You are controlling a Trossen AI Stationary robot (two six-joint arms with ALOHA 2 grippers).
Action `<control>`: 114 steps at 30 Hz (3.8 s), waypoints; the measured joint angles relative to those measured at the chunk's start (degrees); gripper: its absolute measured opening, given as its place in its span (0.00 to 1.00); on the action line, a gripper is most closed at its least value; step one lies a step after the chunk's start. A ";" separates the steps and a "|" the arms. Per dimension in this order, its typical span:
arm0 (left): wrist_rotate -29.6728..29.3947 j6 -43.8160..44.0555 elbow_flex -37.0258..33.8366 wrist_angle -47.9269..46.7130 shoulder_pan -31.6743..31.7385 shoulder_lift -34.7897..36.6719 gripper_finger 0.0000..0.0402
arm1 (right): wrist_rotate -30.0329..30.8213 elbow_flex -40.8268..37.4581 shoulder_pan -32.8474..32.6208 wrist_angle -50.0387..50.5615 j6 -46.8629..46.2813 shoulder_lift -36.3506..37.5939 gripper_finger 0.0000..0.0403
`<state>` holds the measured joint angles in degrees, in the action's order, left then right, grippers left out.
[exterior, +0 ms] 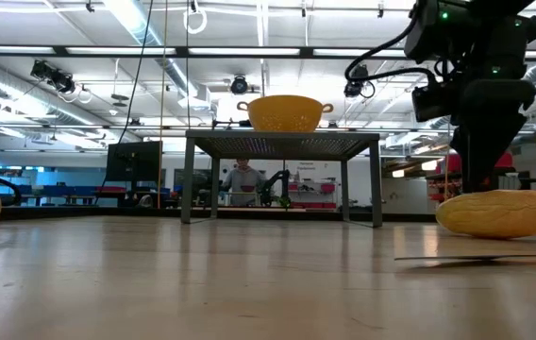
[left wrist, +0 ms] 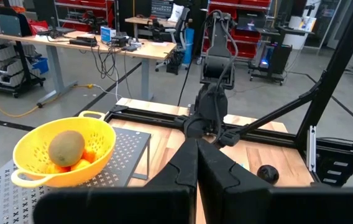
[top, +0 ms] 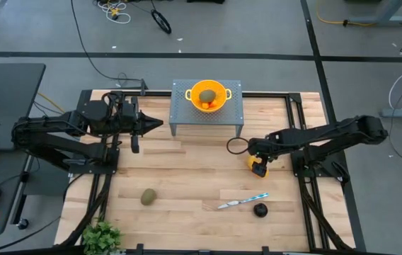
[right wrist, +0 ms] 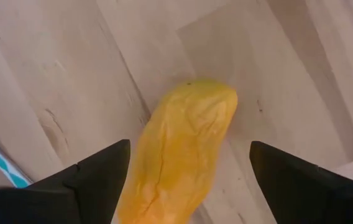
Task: Pick & Place Fruit
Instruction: Put the yellow mango into the yellow strainer bowl on the shelf
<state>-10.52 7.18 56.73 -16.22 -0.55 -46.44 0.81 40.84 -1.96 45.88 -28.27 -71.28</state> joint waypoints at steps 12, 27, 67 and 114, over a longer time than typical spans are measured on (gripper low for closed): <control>-0.01 0.13 0.04 -0.93 -0.01 0.00 0.01 | -0.45 0.00 0.00 -0.18 -7.43 -1.33 0.85; 0.00 0.00 0.04 -0.95 0.00 0.00 0.01 | -1.14 -4.54 -0.09 -5.83 -8.79 -2.35 0.85; -0.41 -0.07 0.04 -1.06 -0.01 0.02 0.01 | -5.56 -6.87 -0.07 -9.50 -5.77 -5.65 0.65; 0.98 0.94 0.00 -0.84 0.02 0.02 0.01 | -6.92 15.94 6.29 -8.35 17.77 -5.39 0.62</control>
<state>-9.54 8.12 56.73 -17.06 -0.54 -46.41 -6.12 56.78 4.33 37.53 -10.50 -76.66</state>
